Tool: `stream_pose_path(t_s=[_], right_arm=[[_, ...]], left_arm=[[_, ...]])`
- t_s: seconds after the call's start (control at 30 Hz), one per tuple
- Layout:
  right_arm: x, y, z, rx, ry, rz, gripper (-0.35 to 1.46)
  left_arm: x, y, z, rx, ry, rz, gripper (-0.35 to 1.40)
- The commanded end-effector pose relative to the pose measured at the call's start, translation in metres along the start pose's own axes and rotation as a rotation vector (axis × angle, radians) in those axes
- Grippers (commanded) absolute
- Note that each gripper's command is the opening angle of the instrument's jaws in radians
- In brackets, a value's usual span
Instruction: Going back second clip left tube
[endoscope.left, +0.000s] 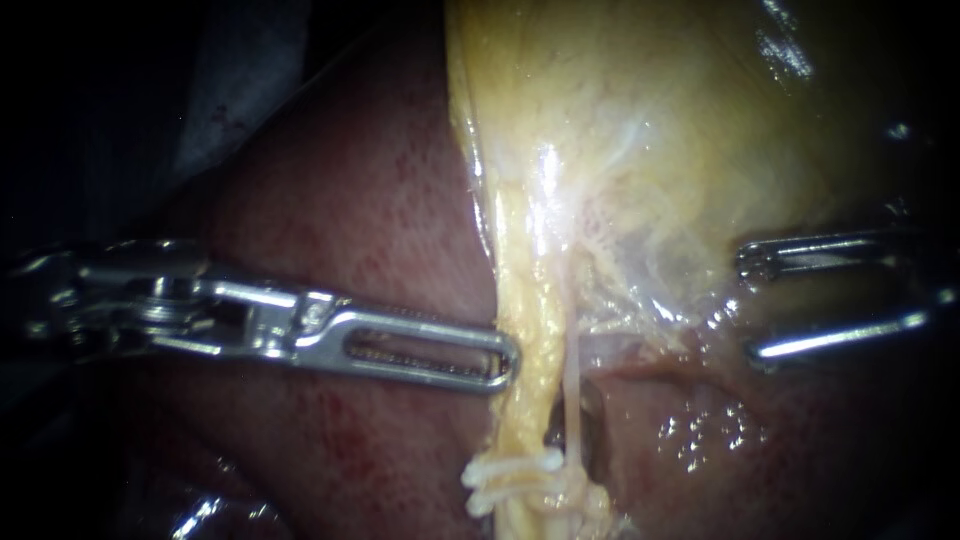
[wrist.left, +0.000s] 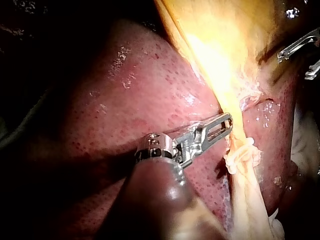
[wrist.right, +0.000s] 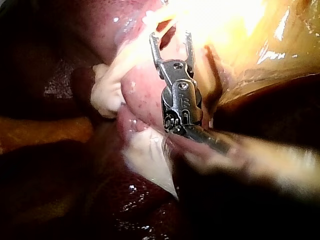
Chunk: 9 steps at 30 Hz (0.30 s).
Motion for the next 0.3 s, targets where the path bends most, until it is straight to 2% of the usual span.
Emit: stream_pose_path(t_s=[0.03,0.3], right_arm=[[0.0,0.0,0.0,0.0,0.0,0.0,0.52],[0.0,0.0,0.0,0.0,0.0,0.0,0.52]], left_arm=[[0.0,0.0,0.0,0.001,0.001,0.0,-0.35],[0.0001,-0.0001,0.0,0.003,0.004,0.0,-0.35]])
